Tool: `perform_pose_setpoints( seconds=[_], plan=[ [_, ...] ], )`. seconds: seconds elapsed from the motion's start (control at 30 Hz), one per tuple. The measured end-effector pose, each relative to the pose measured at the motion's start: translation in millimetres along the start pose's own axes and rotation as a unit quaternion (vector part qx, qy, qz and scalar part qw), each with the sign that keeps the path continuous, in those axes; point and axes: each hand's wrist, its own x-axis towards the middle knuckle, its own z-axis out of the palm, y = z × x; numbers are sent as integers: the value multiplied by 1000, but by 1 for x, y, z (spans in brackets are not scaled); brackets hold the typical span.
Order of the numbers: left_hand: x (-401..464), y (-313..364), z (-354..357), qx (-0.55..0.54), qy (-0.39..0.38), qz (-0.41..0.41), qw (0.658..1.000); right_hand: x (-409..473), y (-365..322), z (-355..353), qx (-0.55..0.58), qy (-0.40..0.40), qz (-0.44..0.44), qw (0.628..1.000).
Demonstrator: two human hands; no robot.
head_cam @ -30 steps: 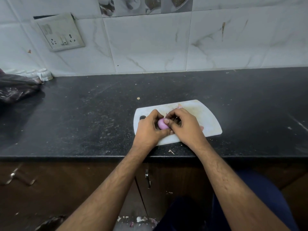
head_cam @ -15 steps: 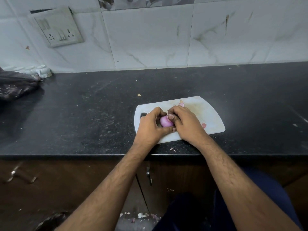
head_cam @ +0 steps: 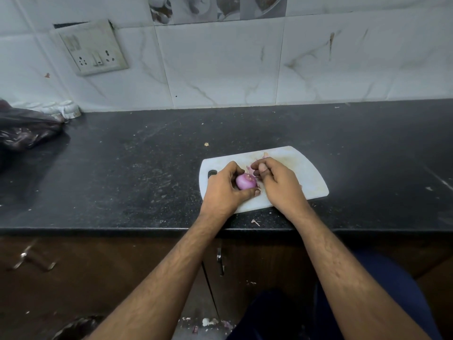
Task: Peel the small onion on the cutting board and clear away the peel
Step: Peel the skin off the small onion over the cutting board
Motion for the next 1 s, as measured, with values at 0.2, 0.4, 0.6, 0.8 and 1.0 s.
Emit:
perform_pose_setpoints(
  seconds=[0.2,0.4,0.6,0.8,1.0],
  plan=[
    [0,2,-2,12,-6,4,1000,3,-3,4,-16,-19,-44,999],
    [1,0,-1,15,-1,7,1000,6,0,7,-61,-9,-23,998],
    [1,-1,-1,5,-6,4,1000,6,8,0,-50,85,35,994],
    [0,-1,-2,-5,-13,8,1000,-1,-3,1,-11,12,-11,1000],
    [-1,1,-2,4,-12,14,1000,3,-1,5,-21,28,-25,999]
  ],
)
